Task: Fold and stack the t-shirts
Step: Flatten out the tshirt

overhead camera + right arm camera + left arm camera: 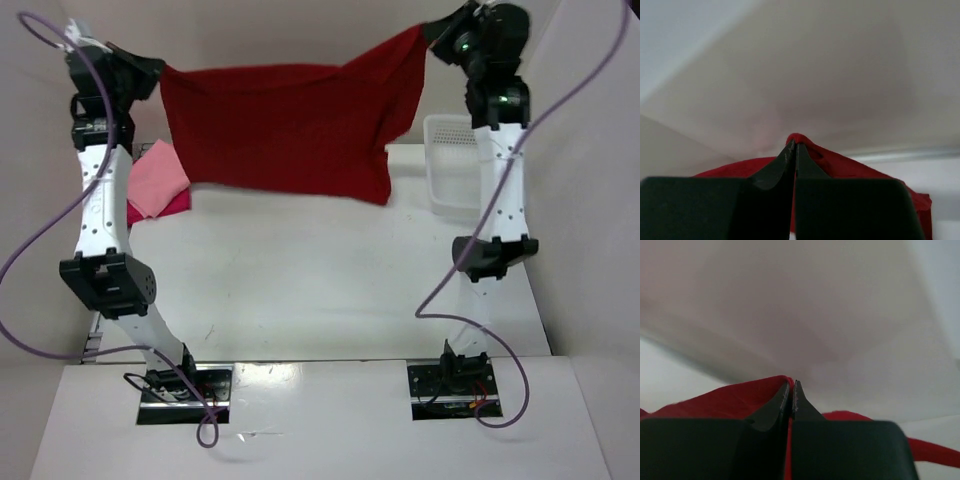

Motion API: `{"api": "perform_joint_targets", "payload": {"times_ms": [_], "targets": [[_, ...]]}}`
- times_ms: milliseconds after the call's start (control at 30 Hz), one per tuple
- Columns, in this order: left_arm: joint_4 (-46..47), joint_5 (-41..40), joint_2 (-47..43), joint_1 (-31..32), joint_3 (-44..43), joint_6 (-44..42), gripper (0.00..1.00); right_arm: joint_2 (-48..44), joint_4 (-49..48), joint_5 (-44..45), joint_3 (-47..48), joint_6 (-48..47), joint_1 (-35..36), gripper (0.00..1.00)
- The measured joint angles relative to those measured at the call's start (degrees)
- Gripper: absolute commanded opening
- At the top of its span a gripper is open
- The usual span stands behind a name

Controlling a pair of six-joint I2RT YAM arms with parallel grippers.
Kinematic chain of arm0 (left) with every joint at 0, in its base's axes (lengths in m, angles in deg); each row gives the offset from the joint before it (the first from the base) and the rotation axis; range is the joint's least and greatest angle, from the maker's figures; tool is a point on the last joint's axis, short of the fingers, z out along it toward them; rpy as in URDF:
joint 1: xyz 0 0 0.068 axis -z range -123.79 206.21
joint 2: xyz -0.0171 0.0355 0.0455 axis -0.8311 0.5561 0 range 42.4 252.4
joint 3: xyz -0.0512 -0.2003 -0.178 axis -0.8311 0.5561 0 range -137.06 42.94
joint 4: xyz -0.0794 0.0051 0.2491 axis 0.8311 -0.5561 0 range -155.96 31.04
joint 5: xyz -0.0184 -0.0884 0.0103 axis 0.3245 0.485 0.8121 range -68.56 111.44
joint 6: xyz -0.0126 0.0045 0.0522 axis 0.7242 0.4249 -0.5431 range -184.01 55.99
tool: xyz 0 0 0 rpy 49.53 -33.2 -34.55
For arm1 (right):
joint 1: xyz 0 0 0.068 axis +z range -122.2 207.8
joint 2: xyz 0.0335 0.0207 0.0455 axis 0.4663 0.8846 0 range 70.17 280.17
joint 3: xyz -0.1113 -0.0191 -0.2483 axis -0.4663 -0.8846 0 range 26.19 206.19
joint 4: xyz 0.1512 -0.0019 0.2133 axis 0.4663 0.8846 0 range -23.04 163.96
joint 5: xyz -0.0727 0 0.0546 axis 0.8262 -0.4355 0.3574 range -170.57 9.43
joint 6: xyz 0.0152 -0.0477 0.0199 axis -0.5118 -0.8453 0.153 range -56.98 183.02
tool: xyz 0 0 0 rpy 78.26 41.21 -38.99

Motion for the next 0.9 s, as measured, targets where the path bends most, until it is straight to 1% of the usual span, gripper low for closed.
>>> {"api": "perform_joint_targets", "payload": {"times_ms": [100,200,267,333,367,400,533,567,700,800,900], "targets": [[3.3,0.6,-4.1,-2.1,-1.7,0.3,0.0,-7.0,-3.9,-2.4,1.0,1.4,-0.6,0.0],[6.2,1.1,-8.1,-3.6,-0.5,0.4,0.0,-13.3,-5.5,-4.6,1.6,1.9,-0.7,0.0],[8.6,1.6,-11.0,-3.7,3.4,0.4,0.0,-17.0,-5.6,-6.1,0.3,1.7,-0.7,0.0],[10.8,2.3,-15.1,-3.6,11.4,0.2,0.0,-22.1,-6.0,-7.2,-6.4,0.7,-0.7,0.0],[11.6,2.6,-16.8,-3.4,15.5,0.1,0.0,-24.9,-6.0,-7.4,-11.1,0.0,-0.7,0.0],[12.7,2.7,-18.7,-3.3,20.4,-0.1,0.0,-28.7,-7.7,-7.5,-19.0,-0.9,-0.7,0.0],[13.2,2.8,-24.4,-3.3,38.7,-0.6,0.0,-43.2,-9.7,-7.6,-53.4,-2.5,-0.7,0.0],[13.2,2.8,-25.5,-3.3,43.1,-0.7,0.0,-45.7,-9.3,-7.6,-61.7,-2.8,-0.7,0.0],[11.8,2.2,-29.5,-3.3,58.4,-2.0,0.0,-49.7,-8.1,-7.3,-87.7,-3.3,-0.7,0.0],[9.9,1.7,-32.9,-3.3,66.7,-3.1,0.0,-50.0,-3.7,-7.1,-101.4,-3.3,-0.7,0.0],[9.0,1.4,-36.7,-3.3,73.8,-3.5,0.0,-52.9,0.3,-7.2,-106.8,-3.1,-0.7,0.0]]}}
